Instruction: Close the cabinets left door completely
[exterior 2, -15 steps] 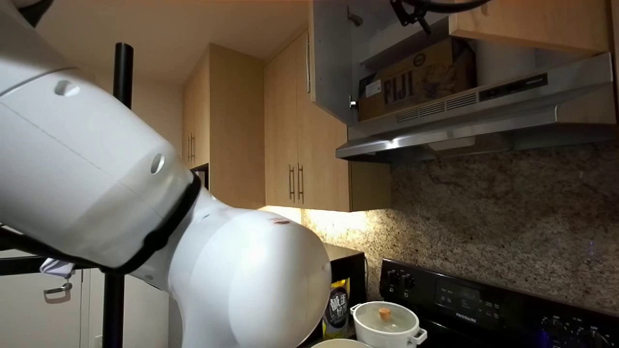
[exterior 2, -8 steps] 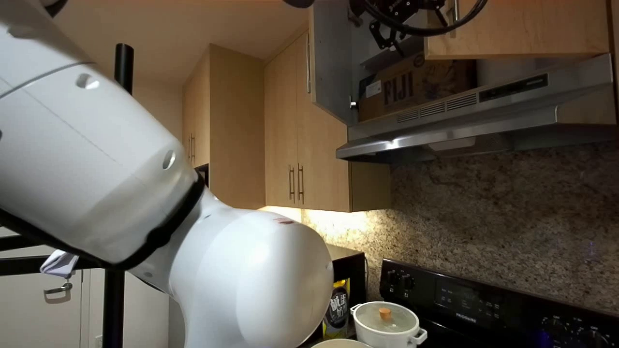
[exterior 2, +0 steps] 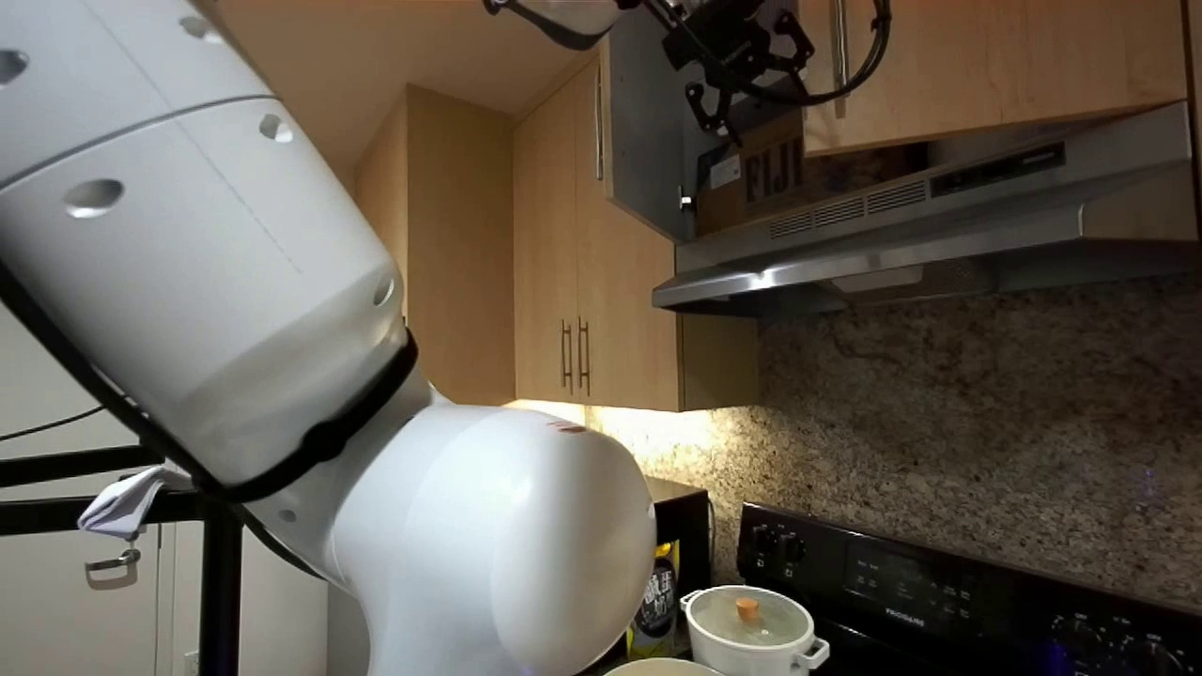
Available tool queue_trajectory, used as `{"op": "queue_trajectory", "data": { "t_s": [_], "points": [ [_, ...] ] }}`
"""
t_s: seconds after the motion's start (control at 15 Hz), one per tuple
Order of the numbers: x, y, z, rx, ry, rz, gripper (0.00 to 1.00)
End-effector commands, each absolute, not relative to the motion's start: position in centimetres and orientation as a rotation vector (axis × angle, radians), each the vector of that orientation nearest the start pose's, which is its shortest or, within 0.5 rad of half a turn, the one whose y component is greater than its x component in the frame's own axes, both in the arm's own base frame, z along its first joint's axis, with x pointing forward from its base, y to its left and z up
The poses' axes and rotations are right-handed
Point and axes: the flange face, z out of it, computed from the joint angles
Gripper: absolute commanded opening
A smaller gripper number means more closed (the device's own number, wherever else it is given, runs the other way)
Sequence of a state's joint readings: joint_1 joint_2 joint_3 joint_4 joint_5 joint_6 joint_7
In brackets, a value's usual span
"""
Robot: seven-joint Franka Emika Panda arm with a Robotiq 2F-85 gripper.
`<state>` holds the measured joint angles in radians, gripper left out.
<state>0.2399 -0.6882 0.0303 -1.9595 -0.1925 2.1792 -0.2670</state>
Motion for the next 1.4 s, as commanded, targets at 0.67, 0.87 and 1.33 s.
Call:
{"op": "queue_trajectory", "data": {
  "t_s": [0.67,0.87,1.33],
  "points": [
    [23.7,4.0,83.9,-2.805,-0.322,-1.876,1.00],
    [24.8,2.0,83.0,-2.857,-0.242,-1.808,1.00],
    [28.8,-0.4,74.9,-3.008,-0.198,-1.221,1.00]
  ]
}}
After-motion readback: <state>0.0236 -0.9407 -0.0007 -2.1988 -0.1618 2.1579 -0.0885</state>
